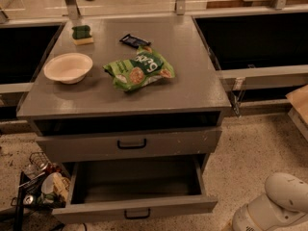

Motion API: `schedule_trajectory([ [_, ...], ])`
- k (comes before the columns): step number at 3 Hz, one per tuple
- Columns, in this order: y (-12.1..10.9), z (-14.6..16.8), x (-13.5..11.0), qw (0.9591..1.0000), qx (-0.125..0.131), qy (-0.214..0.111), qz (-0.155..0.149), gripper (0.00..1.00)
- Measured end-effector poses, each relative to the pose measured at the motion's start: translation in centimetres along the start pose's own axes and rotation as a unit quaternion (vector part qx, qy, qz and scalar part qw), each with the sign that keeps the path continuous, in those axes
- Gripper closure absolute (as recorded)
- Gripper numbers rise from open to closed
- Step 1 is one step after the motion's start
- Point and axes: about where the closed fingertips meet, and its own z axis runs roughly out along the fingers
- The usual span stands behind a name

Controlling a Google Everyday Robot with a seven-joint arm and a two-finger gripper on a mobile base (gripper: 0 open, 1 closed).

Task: Close middle drawer

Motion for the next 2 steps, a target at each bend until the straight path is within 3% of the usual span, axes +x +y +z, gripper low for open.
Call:
schedule_trajectory([
  [1,-0.1,0.1,0.3,0.9999,-0.009,-0.012,0.004,1.0],
  [2,-1.6,0.9,0.3,0.9974,-0.021,-0.067,0.018,1.0],
])
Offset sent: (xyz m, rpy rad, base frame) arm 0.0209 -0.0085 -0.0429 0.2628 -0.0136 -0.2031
